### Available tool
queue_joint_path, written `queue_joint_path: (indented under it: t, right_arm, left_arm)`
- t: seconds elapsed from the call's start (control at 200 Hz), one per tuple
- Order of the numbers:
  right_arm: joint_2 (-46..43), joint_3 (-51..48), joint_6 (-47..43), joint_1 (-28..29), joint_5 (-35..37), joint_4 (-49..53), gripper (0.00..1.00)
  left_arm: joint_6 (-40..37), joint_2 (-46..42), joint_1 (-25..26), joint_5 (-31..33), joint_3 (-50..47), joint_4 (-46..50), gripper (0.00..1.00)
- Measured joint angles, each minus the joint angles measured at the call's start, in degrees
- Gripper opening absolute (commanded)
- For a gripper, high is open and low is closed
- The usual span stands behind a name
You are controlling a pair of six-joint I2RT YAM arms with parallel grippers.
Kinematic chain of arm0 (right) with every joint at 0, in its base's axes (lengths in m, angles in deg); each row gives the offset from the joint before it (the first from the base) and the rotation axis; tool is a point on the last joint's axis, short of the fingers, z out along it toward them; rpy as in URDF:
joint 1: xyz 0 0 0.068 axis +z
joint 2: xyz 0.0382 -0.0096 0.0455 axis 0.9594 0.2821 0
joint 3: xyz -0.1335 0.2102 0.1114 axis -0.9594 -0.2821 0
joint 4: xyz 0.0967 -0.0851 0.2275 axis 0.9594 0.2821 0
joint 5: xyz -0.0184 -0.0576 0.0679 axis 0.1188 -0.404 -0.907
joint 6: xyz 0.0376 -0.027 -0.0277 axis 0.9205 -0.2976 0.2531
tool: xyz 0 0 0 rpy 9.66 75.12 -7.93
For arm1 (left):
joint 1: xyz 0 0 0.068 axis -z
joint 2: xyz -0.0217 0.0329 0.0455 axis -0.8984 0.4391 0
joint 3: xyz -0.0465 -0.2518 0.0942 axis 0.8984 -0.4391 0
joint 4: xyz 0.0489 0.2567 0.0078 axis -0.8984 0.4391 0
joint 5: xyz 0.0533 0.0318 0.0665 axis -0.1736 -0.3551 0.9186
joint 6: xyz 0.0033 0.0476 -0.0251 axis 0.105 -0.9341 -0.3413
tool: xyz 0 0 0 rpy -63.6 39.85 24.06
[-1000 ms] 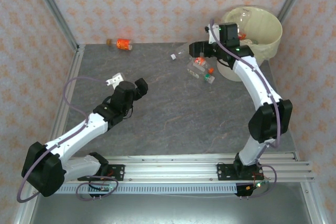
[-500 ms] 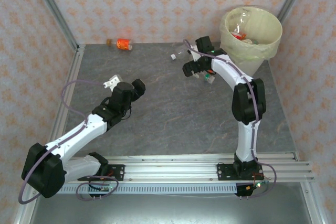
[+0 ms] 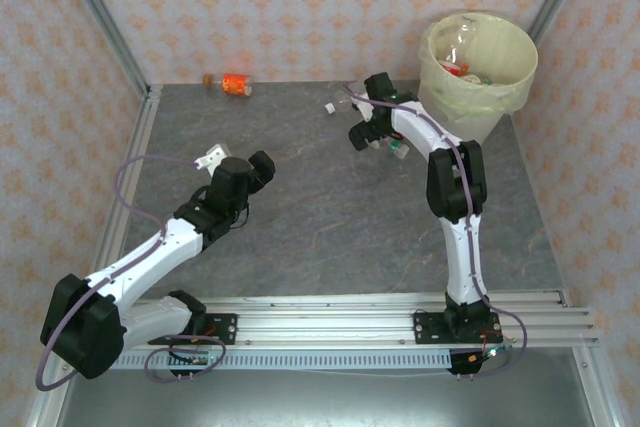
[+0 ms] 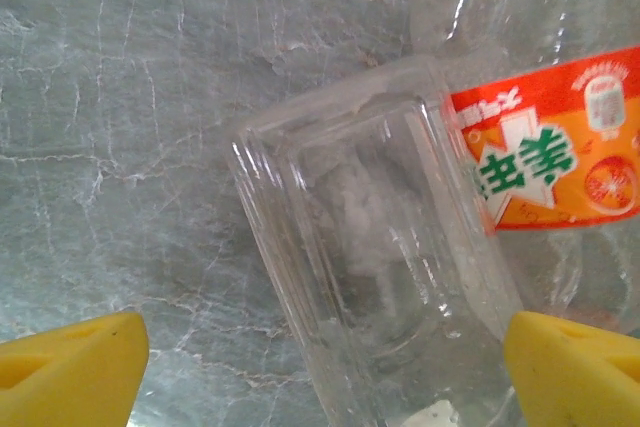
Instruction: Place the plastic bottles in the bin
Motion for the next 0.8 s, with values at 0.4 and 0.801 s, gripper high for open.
queue_joint_path:
  t: [0.4,0.801]
  right_arm:
    - [-0.15,0.22,-4.09,1.99,-1.88,3.37,0.9]
    - [-6.08,-5.16,-8.74,2.64,-10.91,9.64,0.93]
  left_arm:
    - [0.39,2.19,0.0,-0.9,0.0,-0.02,1.0]
    - [0.39,2.93,0.0,-1.29,0.0,-0.04,1.0]
